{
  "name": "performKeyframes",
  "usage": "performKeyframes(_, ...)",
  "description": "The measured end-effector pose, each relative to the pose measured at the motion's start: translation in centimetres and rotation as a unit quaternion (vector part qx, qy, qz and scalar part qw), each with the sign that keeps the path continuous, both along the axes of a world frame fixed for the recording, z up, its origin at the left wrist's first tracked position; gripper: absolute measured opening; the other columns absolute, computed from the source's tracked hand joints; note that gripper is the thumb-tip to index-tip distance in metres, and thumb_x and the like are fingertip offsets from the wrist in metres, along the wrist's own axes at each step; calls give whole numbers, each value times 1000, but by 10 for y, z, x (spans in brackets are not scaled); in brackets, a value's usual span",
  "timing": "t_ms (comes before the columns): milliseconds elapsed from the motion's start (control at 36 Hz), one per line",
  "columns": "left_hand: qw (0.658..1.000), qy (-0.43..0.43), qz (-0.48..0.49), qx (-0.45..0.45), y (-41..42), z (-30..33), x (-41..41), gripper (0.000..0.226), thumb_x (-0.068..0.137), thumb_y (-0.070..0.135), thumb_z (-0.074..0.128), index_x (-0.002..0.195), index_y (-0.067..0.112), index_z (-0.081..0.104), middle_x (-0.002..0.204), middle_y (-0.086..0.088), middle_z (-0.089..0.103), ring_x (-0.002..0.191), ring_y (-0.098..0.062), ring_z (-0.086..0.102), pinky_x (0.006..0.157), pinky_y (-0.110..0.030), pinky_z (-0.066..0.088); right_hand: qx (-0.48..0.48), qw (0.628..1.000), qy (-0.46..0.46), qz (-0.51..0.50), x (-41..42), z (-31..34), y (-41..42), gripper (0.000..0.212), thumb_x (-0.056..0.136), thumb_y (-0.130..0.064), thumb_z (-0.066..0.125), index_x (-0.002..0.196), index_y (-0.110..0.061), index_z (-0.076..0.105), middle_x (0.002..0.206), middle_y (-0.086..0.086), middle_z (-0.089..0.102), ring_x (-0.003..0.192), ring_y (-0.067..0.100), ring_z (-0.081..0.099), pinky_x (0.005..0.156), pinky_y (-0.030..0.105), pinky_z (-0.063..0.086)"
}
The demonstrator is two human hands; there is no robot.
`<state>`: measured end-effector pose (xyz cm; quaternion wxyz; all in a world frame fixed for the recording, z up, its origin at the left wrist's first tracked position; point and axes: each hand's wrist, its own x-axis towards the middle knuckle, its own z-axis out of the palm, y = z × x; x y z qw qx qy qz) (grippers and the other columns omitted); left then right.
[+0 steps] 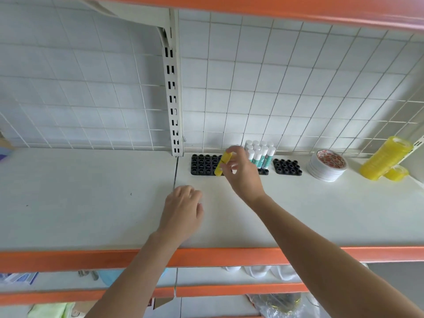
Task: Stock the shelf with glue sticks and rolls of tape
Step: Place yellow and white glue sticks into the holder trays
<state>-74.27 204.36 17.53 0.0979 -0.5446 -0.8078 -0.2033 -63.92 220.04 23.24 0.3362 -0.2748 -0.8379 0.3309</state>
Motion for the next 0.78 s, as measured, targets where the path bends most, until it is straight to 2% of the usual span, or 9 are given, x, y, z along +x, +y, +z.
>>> performKeyframes(83,1000,11,-3,21,-2,-8,0,11,79,23,58,88,18,60,94,0,58,88,-25,55,75,-38,48,-13,1000,-2,5,-27,4,5,24,92,-12,59,109,-22,46,84,-8,65,85,9,65,75,38,55)
performKeyframes(222,999,33,4,38,0,-7,1,23,79,28,37,84,18,56,89,0,56,86,-24,54,76,-37,48,-15,1000,-23,-11,-65,1,14,23,92,-11,58,108,-24,46,92,-1,65,87,13,63,68,29,49)
performKeyframes(444,1000,25,13,3,2,-9,0,26,81,29,35,89,19,57,93,1,56,88,-24,53,80,-37,47,15,999,-47,-22,-92,-13,21,24,92,-11,56,111,-21,47,94,3,64,89,22,61,75,40,52)
performKeyframes(611,999,29,16,4,2,-9,-1,26,78,29,36,87,18,58,92,0,56,87,-25,55,78,-39,49,69,995,-73,-3,-101,-12,23,25,92,-9,56,116,-15,50,95,1,63,87,23,61,72,38,51)
performKeyframes(778,1000,26,15,6,3,-10,-1,28,78,28,36,89,16,59,93,-2,58,89,-28,56,77,-42,50,81,990,-114,29,-109,-3,31,20,97,-19,51,117,-18,49,96,5,66,85,25,61,70,41,54)
